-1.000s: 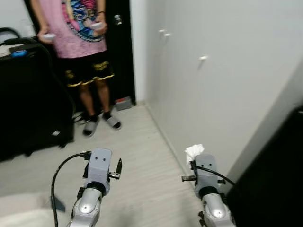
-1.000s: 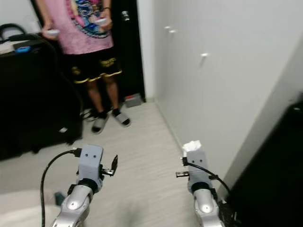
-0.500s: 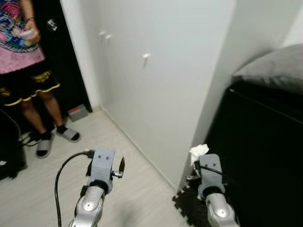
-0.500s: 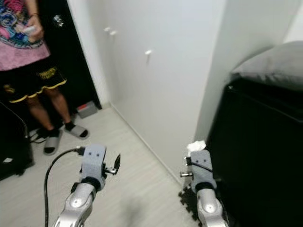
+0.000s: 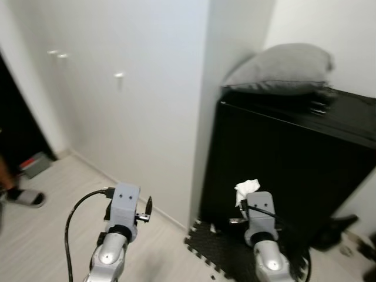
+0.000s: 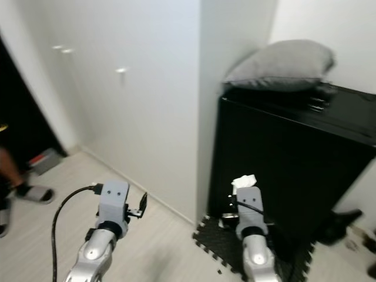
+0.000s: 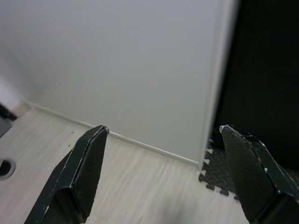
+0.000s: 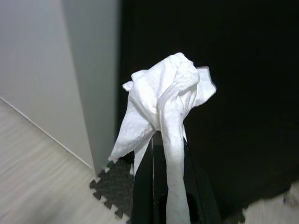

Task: Clean up the room

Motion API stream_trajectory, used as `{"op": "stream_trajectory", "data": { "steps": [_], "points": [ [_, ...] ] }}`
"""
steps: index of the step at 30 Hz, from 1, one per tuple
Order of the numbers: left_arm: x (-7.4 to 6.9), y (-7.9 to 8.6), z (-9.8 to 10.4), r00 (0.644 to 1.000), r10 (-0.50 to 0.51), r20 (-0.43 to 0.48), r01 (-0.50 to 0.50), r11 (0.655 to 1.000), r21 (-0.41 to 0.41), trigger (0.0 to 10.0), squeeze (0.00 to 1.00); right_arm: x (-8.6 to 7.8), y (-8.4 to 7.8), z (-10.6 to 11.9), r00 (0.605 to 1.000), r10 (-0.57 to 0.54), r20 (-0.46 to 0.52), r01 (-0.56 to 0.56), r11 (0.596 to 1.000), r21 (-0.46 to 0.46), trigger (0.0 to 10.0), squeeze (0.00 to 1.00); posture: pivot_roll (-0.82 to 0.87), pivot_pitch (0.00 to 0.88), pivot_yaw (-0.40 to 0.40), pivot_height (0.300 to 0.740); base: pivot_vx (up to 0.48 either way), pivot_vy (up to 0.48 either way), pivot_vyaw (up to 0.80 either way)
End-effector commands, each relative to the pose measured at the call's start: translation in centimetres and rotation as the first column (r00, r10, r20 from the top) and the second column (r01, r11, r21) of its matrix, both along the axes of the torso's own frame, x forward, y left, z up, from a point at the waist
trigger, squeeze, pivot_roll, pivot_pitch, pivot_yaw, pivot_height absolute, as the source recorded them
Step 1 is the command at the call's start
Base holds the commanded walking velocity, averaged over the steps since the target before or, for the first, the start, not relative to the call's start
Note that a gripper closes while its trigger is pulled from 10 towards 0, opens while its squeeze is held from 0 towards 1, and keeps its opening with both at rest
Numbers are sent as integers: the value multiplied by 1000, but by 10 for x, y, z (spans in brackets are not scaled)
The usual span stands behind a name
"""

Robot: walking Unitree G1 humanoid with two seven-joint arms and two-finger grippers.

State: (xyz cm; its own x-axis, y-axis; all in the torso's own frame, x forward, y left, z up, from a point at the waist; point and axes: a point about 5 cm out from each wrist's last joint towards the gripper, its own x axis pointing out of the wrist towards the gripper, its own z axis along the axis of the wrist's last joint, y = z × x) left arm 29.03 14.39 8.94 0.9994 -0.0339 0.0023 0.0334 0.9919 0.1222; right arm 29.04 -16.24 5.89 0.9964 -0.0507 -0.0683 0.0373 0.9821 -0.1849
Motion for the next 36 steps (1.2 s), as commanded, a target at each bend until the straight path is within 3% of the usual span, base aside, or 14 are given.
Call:
{"op": "stream_trajectory", "data": {
  "steps": [1, 36],
  "points": [
    [-1, -1, -3, 1000, -4, -11, 4, 1000, 5, 10000, 0, -1, -7, -2, 1000, -23, -14, 23, 1000, 2, 10000, 0, -46, 137, 33, 726, 0, 0, -800],
    [-5, -3, -6, 1000, 0, -18, 0, 1000, -3, 10000, 0, -4, -8, -4, 999, -27, -23, 26, 1000, -11, 10000, 0, -42, 144, 27, 726, 0, 0, -800]
  ]
}}
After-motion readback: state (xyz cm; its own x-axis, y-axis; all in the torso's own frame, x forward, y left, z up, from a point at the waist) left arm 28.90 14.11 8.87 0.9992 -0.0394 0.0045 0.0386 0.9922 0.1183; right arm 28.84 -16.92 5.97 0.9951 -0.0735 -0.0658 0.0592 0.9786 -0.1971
